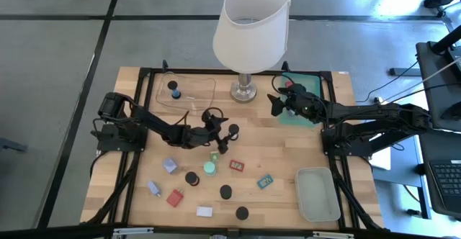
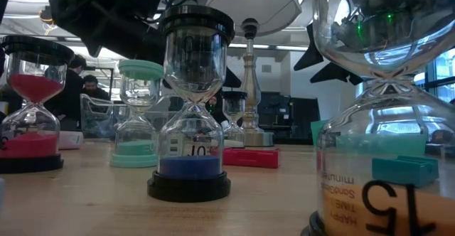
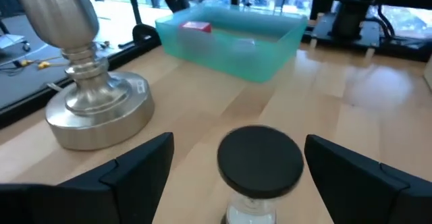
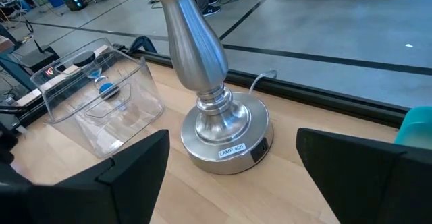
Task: Pick & Place Office items
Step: Put the light blue hourglass into the transparent bin
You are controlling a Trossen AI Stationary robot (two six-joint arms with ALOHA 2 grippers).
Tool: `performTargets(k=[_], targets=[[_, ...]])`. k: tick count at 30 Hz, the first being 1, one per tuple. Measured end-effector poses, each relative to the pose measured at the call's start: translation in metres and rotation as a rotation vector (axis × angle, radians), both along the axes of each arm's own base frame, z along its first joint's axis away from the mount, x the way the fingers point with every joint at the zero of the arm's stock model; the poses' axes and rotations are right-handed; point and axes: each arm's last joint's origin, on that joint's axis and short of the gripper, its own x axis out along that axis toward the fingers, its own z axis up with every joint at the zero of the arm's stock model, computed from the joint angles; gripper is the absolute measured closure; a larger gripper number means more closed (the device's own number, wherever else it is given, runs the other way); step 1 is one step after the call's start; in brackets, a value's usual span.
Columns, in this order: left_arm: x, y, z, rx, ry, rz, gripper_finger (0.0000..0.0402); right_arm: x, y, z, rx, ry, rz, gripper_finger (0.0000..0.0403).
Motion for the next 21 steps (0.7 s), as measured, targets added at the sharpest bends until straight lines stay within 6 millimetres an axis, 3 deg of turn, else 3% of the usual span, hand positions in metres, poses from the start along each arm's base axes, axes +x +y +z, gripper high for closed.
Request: performTargets(k=[7, 21], targets=[[0.001, -0.001, -0.002, 0.02, -0.003, -0.065, 0.0071, 0.0, 0.0, 0.0, 0.0, 0.0, 0.0, 0.0075], [0.013, 0.008, -0.033, 0.049, -0.086, -0.042, 0.0071, 0.0, 0.0, 0.0, 0.0, 0.0, 0.0, 0.0075]])
